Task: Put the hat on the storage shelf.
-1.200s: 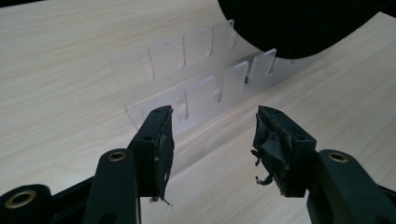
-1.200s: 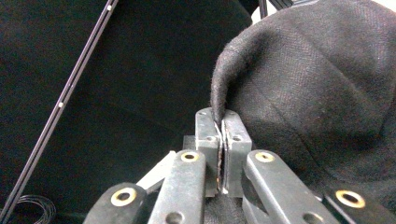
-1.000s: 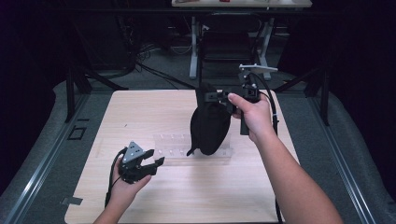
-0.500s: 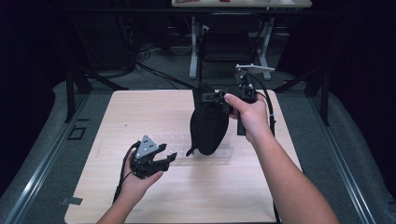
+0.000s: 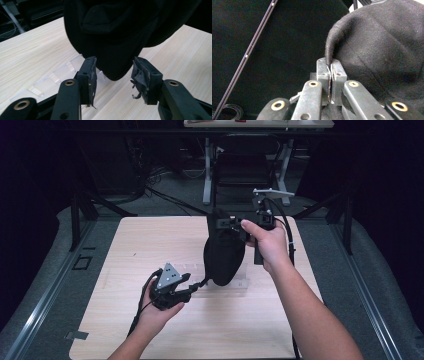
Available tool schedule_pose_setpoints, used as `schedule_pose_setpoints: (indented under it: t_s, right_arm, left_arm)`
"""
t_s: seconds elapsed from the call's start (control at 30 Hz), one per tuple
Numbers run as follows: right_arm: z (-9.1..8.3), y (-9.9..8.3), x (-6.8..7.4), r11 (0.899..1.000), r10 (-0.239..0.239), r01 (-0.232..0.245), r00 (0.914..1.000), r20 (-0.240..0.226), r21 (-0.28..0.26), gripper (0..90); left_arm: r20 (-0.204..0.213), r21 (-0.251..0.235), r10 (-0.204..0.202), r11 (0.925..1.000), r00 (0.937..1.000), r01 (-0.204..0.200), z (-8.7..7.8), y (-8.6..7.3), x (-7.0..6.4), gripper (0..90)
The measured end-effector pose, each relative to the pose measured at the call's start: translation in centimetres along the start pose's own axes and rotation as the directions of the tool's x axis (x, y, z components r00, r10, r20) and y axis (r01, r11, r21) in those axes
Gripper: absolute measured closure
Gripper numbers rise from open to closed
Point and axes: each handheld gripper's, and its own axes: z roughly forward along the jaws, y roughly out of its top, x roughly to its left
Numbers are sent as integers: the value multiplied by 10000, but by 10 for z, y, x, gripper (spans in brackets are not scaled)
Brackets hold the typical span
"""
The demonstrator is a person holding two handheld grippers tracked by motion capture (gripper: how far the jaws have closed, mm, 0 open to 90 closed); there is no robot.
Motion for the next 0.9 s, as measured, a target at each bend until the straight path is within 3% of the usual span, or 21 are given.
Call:
schedule_pose_setpoints:
  t_s: [0.33, 0.57, 0.67, 0.9]
  right_arm:
    - [2, 0, 2, 10000, -49, 49, 10000, 19, 19, 878]
    - [1, -2, 2, 10000, -60, 60, 10000, 56, -20, 877]
    - [0, -2, 3, 10000, -68, 68, 10000, 67, -14, 876]
    - [2, -3, 5, 10000, -74, 74, 10000, -53, 1, 860]
  left_arm:
    - [375, 84, 306, 9995, 9988, -310, 9, 8, -11, 625]
    - [39, 449, 726, 9963, 9974, -727, 18, 7, -17, 793]
    - [2, 338, 745, 9967, 9972, -744, 18, 5, -17, 810]
    - [-279, 462, 1231, 9915, 9920, -1217, 17, 4, -20, 841]
